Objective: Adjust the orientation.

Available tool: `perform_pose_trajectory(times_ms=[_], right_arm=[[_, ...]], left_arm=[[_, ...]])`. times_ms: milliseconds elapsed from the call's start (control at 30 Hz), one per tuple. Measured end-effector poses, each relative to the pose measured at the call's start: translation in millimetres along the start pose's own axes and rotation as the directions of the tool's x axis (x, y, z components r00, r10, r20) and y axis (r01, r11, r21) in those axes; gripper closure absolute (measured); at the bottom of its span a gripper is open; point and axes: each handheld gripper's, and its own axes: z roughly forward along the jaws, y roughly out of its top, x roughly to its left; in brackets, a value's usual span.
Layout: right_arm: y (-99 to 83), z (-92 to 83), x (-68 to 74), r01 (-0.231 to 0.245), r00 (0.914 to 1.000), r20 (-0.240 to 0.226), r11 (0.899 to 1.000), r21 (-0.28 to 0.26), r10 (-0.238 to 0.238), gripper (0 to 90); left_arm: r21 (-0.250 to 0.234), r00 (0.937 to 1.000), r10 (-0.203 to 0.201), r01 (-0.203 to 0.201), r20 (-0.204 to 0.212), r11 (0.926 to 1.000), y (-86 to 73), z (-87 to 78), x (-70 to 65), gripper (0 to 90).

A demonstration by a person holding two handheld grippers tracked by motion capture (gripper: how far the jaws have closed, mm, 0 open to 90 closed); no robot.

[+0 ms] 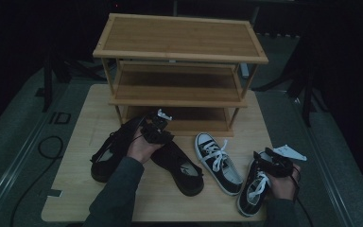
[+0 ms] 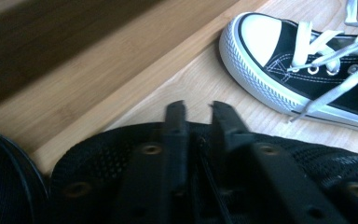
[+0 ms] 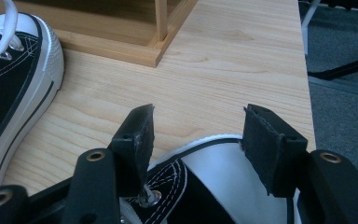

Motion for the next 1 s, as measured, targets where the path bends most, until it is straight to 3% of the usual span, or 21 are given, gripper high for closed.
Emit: perform_pose_trajectory(times_ms=[100,233,433,700,1000], right_arm=[[0.0,0.0,0.1,0.000,1.0000,0.001,1.000,0.000,0.000,43.6],[0.0,0.0,0.1,0.001,1.0000,0.001,1.000,0.000,-0.001,43.5],[0.0,0.0,0.0,0.003,1.0000,0.001,1.000,-0.001,-0.003,43.5],[0.0,0.0,0.2,0.000,1.0000,0.003,1.000,-0.002,0.000,43.6],[0.0,0.1,0.0,0.003,1.0000,0.002,1.000,0.000,-0.003,43.4]], left_arm=[[-0.011,0.9999,-0.009,0.009,0.008,0.9999,-0.9,-7.1,-3.3,63.1],[-0.031,0.9993,0.012,-0.010,0.037,0.9995,-2.5,-17.3,-11.1,62.1],[-0.043,0.9954,0.050,-0.047,0.082,0.9980,-6.1,-26.9,-27.3,66.2],[-0.053,0.9848,0.104,-0.098,0.139,0.9938,-11.7,-34.0,-54.4,76.0],[-0.025,0.9744,0.154,-0.152,0.164,0.9881,-19.6,-29.6,-73.2,86.5]])
